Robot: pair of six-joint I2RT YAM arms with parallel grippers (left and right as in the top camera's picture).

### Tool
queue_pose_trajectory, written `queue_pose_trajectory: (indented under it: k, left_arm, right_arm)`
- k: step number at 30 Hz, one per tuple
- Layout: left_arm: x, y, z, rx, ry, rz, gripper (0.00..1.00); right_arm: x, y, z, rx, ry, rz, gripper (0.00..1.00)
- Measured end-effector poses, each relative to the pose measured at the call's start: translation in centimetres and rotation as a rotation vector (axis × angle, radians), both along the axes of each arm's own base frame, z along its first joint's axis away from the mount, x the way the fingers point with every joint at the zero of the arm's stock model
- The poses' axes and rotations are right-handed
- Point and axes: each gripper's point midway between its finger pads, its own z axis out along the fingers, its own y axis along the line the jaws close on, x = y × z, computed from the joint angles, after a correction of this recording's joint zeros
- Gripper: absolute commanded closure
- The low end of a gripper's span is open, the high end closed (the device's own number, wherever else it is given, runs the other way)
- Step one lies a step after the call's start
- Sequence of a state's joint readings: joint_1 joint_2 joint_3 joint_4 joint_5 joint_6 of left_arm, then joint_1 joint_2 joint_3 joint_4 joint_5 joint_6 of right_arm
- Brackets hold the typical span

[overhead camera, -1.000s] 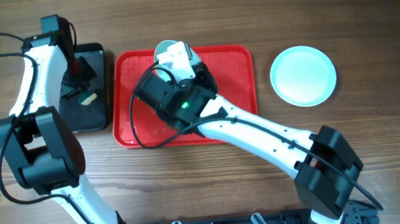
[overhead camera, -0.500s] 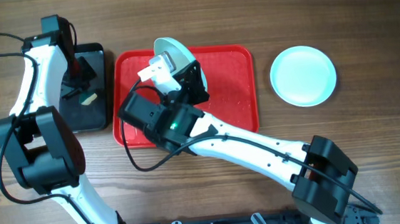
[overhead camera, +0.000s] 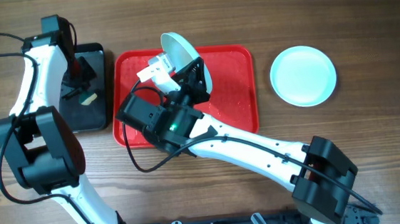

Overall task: Clean dirty plates on tray and stack at the side
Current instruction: 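Lift the cleaned plate by its rim with right gripper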

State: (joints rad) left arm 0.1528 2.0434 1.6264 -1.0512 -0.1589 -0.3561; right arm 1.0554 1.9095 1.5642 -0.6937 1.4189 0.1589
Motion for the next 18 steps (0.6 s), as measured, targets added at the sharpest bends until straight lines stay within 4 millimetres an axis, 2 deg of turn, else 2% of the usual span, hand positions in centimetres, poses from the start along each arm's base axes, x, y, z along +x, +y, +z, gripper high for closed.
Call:
queue_pose_trajectory:
  k: [13,16,17,18]
  left_arm:
    - [0.0,0.0,0.0,0.000,0.001,0.000,0.96]
    - [-0.1,0.0,0.0,-0.001,0.005,0.000,0.96]
    - [-0.1,0.0,0.0,-0.001,0.005,0.000,0.96]
    - [-0.1,0.0,0.0,-0.001,0.005,0.000,0.96]
  right_arm:
    - [0.1,0.3,-0.1,0.025,0.002,0.009,0.96]
    - [0.2,1.0,-1.1,0.054,0.053,0.044,0.96]
    - [0.2,2.4,-3.1,0.115,0.157,0.116,0.96]
    - [0.1,2.7,-3.6,0.130,0.184,0.135,0.96]
